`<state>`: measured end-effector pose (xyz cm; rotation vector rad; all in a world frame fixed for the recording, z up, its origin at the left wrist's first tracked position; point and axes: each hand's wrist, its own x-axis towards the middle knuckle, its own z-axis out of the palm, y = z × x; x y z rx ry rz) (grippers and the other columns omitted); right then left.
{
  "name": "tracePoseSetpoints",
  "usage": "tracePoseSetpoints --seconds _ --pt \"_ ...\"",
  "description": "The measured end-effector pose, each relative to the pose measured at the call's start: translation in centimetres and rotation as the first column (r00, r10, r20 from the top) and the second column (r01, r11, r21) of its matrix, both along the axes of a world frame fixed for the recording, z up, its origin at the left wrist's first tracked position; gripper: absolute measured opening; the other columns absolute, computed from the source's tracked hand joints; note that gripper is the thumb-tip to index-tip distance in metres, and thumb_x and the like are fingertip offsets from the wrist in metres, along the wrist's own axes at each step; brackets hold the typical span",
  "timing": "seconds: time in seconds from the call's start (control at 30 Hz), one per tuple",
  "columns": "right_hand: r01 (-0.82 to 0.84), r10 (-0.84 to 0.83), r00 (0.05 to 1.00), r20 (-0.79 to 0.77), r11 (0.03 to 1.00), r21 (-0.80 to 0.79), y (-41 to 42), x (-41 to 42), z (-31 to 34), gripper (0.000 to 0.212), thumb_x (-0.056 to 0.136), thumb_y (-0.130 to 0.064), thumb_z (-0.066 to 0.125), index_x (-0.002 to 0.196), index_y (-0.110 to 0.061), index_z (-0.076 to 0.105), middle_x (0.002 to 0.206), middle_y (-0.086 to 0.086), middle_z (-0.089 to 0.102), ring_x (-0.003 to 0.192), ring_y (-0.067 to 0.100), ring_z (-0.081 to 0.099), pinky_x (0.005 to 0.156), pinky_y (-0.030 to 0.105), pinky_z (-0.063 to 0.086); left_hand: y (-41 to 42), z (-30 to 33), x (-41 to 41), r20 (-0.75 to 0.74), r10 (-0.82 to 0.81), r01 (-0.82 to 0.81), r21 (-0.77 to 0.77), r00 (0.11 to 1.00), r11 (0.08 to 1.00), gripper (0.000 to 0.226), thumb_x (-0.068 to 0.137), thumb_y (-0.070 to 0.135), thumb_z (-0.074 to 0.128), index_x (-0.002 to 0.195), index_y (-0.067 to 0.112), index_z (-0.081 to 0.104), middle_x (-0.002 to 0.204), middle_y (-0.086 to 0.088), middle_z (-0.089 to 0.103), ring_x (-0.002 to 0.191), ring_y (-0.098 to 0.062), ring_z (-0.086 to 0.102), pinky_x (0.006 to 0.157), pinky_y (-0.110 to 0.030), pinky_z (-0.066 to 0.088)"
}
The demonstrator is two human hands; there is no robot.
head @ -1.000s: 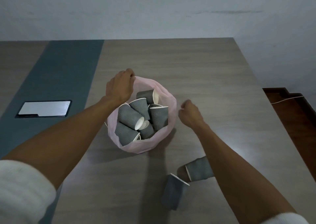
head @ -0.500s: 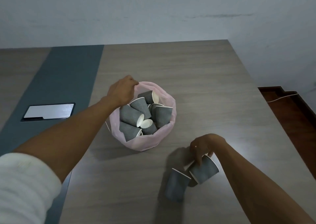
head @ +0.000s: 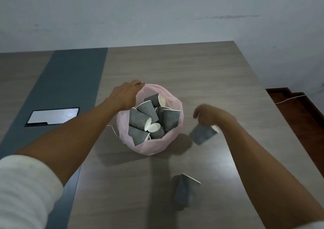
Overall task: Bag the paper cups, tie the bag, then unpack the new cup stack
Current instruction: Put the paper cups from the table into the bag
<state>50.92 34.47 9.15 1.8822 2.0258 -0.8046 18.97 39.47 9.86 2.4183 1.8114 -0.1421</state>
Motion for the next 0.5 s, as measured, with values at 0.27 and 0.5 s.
tracePoseSetpoints --seconds 0.27,0.5 --pt "0.46 -0.122 0.706 -0.697 0.828 0.322 3.8 -9.7 2.4 0.018 0.084 -0.004 0.064 0.096 -0.005 0.077 0.086 0.005 0.071 0.077 0.016 0.061 0.065 0.02 0.041 0.7 1.1 -0.7 0.013 -0.044 0.044 0.037 0.999 0.998 0.073 0.09 0.007 0.055 0.156 0.029 0.03 0.161 0.008 0.031 0.119 -0.033 0.058 0.085 -0.042 0.052" --pt "0.455 -0.079 0.608 -0.79 0.851 0.264 5.1 -15.5 -2.6 0.028 0.089 -0.001 0.059 0.114 -0.006 0.069 0.108 0.006 0.07 0.094 0.018 0.064 0.086 0.031 0.051 0.7 1.5 -1.5 0.114 -0.211 0.194 0.148 0.971 0.97 0.07 0.094 0.003 0.052 0.158 0.022 0.031 0.161 0.001 0.031 0.121 -0.029 0.056 0.084 -0.039 0.052"
